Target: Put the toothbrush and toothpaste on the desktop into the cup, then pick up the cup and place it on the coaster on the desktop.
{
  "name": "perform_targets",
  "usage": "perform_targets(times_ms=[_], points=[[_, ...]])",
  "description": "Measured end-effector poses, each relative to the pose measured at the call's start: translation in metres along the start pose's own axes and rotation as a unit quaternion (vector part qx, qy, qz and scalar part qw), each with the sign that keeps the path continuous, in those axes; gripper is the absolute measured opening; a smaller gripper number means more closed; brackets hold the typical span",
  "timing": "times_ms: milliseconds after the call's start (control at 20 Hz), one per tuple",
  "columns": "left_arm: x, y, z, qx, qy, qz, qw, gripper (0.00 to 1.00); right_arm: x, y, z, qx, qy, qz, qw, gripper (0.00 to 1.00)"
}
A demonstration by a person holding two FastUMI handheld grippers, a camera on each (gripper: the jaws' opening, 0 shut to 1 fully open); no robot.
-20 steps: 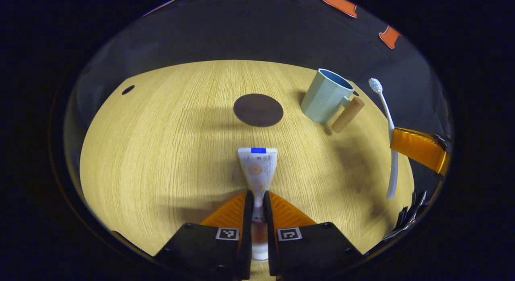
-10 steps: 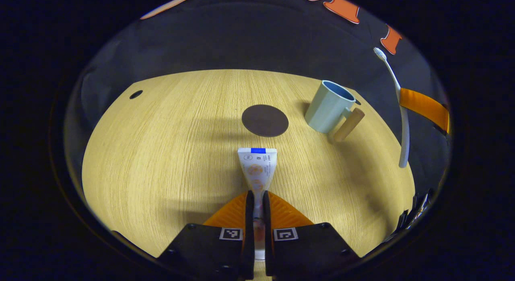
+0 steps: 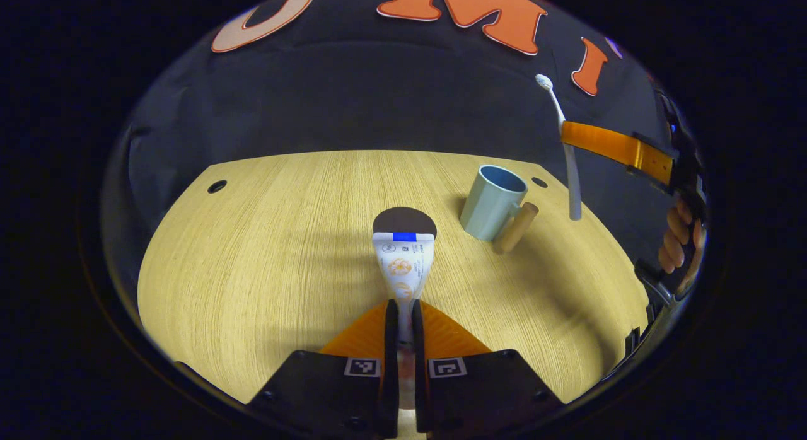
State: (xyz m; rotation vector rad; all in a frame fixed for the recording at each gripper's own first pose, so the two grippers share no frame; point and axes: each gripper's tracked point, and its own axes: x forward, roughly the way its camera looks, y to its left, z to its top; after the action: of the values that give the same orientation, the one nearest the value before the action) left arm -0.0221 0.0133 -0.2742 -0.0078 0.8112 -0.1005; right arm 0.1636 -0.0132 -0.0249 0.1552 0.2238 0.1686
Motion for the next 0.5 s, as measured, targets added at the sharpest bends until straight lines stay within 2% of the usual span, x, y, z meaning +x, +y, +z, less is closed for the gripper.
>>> perform_targets(times_ms=[250, 500], points=[[-0.008, -0.002, 0.006, 0.002, -0.014, 0.000, 1.000, 0.13, 0.029, -0.019, -0.002, 0.023, -0.037, -0.016, 0.999, 0.05], [-0.005, -0.002, 0.008, 0.004, -0.025, 0.004, 1.000, 0.14, 0.041, -0.027, 0.016, 0.066, -0.083, -0.018, 0.994, 0.05]])
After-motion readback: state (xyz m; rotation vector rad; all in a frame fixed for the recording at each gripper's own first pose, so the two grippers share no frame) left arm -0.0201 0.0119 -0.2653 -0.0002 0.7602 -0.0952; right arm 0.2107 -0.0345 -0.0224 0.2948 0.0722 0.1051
